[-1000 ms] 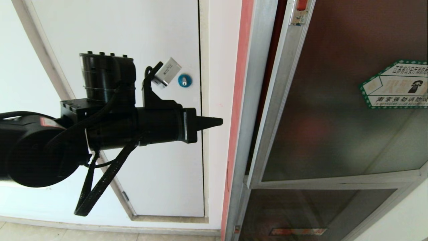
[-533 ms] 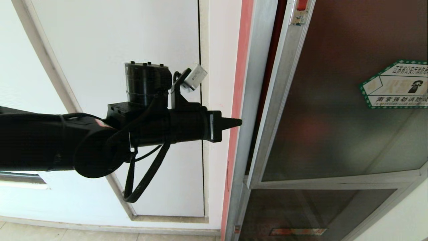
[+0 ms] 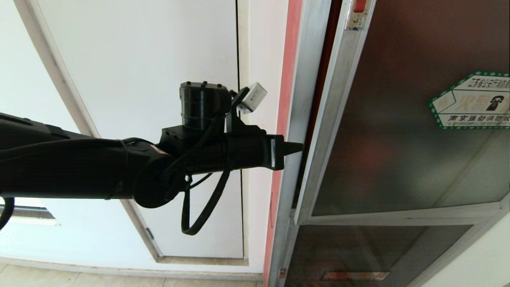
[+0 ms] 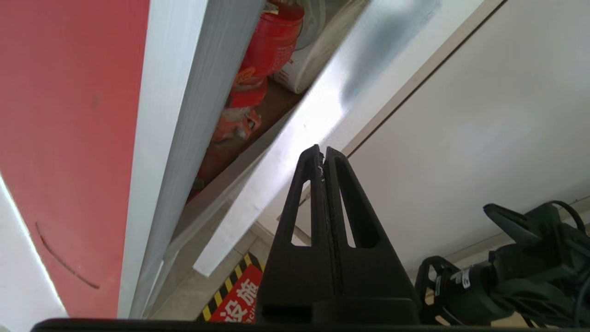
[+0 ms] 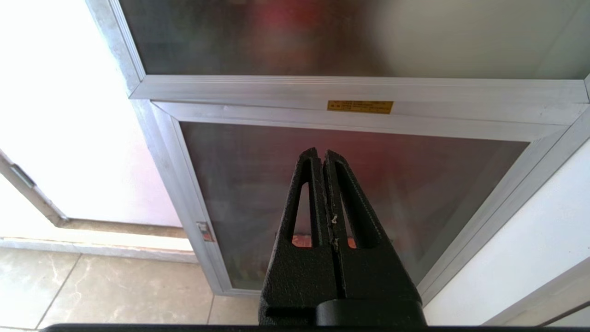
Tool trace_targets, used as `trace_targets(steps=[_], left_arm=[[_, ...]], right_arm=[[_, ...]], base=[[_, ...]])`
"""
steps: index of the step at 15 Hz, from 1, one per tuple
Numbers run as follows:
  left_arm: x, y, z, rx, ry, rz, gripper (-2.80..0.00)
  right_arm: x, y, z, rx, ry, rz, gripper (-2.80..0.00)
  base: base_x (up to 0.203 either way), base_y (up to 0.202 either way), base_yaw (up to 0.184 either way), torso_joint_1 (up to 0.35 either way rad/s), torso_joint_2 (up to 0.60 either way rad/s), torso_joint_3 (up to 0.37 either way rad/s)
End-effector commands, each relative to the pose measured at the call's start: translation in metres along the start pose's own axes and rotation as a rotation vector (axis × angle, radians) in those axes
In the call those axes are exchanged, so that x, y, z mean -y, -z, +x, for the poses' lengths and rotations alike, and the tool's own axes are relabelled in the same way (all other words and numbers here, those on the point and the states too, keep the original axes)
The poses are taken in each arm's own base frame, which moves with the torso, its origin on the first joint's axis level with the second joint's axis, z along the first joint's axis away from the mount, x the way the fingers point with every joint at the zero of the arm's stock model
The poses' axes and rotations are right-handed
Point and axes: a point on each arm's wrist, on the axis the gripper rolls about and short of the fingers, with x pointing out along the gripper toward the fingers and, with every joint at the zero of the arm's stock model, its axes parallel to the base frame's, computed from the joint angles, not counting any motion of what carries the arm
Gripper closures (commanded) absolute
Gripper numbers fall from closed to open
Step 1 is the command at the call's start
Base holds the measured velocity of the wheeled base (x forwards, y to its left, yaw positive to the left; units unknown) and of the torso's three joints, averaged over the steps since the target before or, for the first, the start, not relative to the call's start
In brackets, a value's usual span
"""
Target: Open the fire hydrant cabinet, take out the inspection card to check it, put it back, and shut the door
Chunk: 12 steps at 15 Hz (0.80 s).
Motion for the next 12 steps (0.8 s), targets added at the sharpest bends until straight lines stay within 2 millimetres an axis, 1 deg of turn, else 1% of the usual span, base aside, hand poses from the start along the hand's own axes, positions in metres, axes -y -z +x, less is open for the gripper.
trace_targets(steps=[1, 4, 12], left_arm=[[-0.005, 0.004, 0.011, -0.006, 0.001, -0.004, 0.0], [-0.011, 0.002, 0.02, 0.008, -0.018, 0.001, 0.0], [-0.018, -0.001, 0.036, 0.036, -0.028, 0.02, 0.0]], right_arm=[[0.0, 0.0, 0.0, -0.001, -0.001, 0.0, 0.0], [0.0, 0.0, 0.0, -0.001, -0.001, 0.002, 0.0], [0.0, 0.0, 0.0, -0.003, -0.001, -0.005, 0.0]], base=[[0.0, 0.0, 0.0, 0.0, 0.0, 0.0], [0.0, 0.0, 0.0, 0.0, 0.0, 0.0], [0.0, 0.0, 0.0, 0.0, 0.0, 0.0]])
